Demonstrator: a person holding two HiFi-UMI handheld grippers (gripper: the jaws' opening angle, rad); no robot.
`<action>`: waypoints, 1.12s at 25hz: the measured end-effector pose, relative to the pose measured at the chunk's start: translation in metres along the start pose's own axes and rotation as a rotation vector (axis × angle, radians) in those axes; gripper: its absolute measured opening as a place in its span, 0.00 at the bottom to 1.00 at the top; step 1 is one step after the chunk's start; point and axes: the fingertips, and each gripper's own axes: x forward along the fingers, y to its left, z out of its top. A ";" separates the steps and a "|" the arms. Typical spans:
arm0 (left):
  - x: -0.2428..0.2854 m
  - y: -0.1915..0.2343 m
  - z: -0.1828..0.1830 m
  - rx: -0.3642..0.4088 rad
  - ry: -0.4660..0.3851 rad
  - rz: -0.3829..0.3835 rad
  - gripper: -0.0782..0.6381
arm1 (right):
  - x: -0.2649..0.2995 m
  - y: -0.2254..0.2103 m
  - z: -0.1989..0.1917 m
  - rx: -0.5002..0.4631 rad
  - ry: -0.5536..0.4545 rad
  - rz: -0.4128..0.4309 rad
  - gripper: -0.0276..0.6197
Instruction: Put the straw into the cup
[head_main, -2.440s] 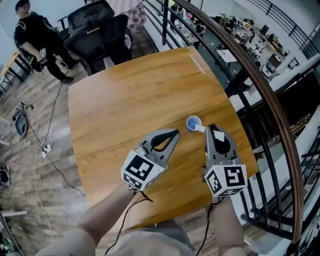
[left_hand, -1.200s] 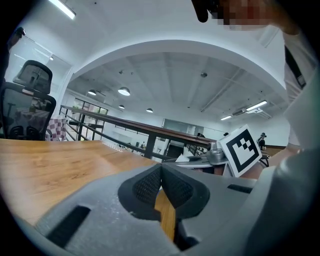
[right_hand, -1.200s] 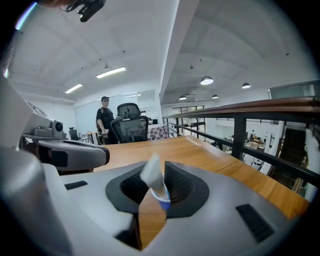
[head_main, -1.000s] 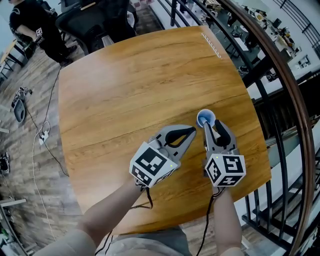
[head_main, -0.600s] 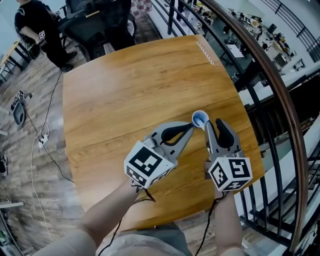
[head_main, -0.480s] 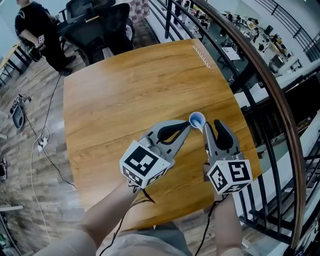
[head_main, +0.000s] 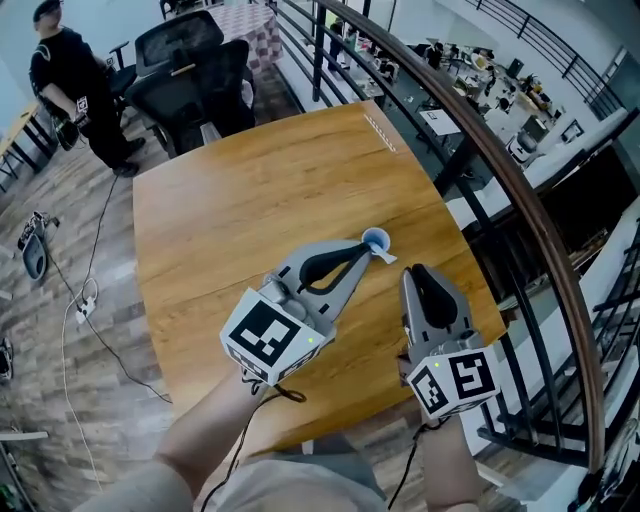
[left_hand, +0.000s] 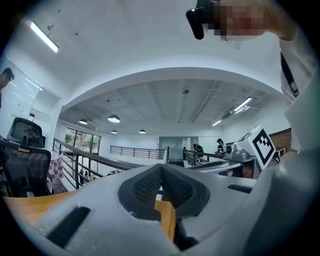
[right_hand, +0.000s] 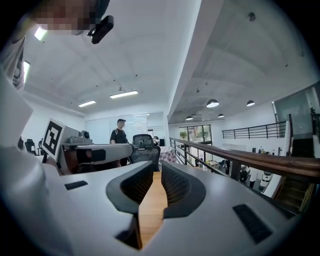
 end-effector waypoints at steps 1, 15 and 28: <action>-0.004 -0.003 0.004 0.015 0.003 0.001 0.13 | -0.007 0.005 0.003 0.000 0.000 0.002 0.13; -0.065 -0.071 -0.009 -0.005 0.070 -0.057 0.13 | -0.091 0.058 -0.002 0.060 0.013 0.044 0.10; -0.113 -0.117 -0.025 -0.051 0.131 -0.076 0.13 | -0.147 0.072 -0.041 0.120 0.120 0.056 0.09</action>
